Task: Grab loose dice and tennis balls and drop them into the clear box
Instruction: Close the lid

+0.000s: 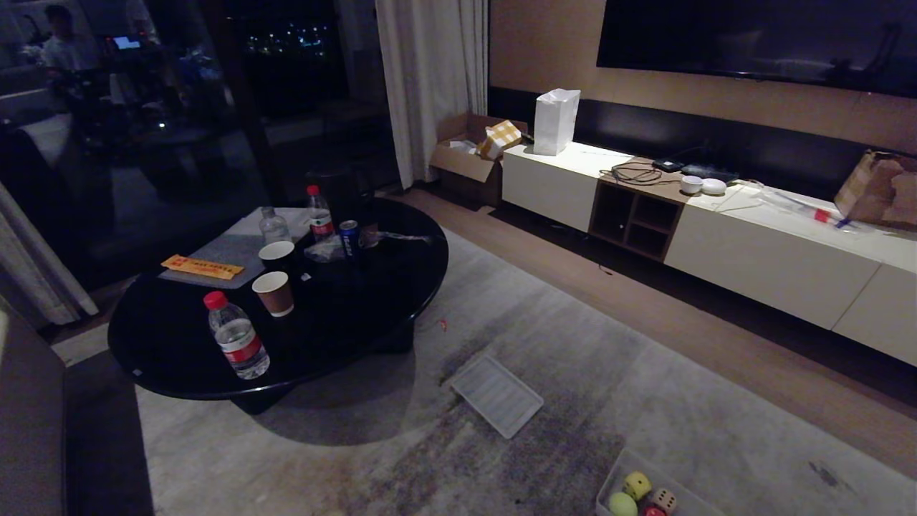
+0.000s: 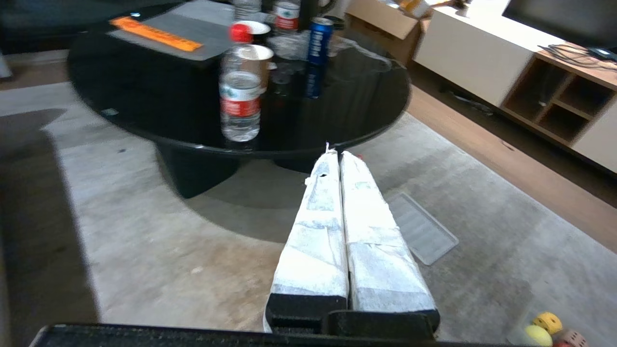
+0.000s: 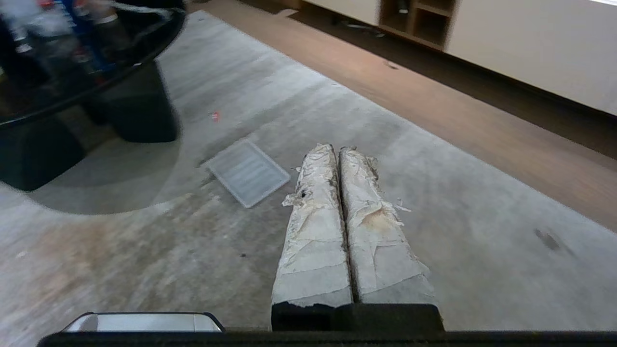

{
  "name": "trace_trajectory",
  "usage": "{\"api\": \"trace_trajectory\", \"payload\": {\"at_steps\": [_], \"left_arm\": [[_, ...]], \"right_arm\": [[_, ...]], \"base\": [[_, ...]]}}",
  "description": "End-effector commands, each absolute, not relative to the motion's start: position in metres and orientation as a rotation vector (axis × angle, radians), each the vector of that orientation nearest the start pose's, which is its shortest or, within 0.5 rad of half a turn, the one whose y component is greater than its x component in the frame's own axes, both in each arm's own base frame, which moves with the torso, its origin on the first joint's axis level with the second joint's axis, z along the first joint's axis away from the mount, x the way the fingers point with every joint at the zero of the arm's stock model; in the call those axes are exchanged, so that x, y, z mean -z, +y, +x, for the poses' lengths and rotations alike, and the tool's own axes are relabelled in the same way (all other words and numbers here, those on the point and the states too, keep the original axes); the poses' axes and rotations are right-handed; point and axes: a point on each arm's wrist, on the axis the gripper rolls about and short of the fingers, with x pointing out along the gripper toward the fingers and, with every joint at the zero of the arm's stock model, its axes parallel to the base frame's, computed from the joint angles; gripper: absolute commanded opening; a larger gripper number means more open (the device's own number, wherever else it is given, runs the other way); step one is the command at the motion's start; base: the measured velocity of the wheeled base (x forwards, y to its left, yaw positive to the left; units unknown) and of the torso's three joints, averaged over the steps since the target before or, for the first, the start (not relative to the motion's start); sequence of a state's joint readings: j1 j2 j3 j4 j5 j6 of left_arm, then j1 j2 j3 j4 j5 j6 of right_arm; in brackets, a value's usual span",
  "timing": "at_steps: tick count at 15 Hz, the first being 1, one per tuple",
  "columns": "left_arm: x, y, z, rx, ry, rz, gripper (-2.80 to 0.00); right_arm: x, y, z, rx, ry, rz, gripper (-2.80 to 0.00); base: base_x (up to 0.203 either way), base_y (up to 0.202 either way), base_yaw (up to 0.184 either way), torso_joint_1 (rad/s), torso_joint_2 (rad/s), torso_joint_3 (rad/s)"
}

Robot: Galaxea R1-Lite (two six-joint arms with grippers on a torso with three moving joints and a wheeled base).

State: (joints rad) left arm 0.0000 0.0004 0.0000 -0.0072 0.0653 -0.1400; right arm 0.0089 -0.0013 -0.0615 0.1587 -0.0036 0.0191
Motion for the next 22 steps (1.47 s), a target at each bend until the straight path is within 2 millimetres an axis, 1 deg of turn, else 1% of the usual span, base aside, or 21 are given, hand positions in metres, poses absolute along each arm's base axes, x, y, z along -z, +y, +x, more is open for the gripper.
{"api": "trace_trajectory", "payload": {"at_steps": [1, 4, 12, 22], "left_arm": [[-0.0759, 0.0015, -0.0226, -0.066, -0.009, -0.141, -2.80], [-0.0759, 0.0015, -0.0226, -0.066, -0.009, -0.141, -2.80], [-0.0759, 0.0015, -0.0226, -0.066, -0.009, -0.141, -2.80], [-0.0759, 0.0015, -0.0226, -0.066, -0.009, -0.141, -2.80]], "right_arm": [[-0.0760, -0.0003, -0.0282, -0.005, 0.098, 0.021, -2.80], [-0.0760, -0.0003, -0.0282, -0.005, 0.098, 0.021, -2.80], [-0.0760, -0.0003, -0.0282, -0.005, 0.098, 0.021, -2.80], [-0.0760, -0.0004, -0.0282, -0.004, 0.098, 0.019, -2.80]], "base": [[0.000, 0.000, 0.000, 0.027, -0.04, -0.036], [0.000, 0.000, 0.000, -0.044, 0.19, 0.121], [0.000, 0.000, 0.000, -0.124, 0.39, 0.276], [0.000, 0.000, 0.000, -0.008, 0.03, 0.020]]}}
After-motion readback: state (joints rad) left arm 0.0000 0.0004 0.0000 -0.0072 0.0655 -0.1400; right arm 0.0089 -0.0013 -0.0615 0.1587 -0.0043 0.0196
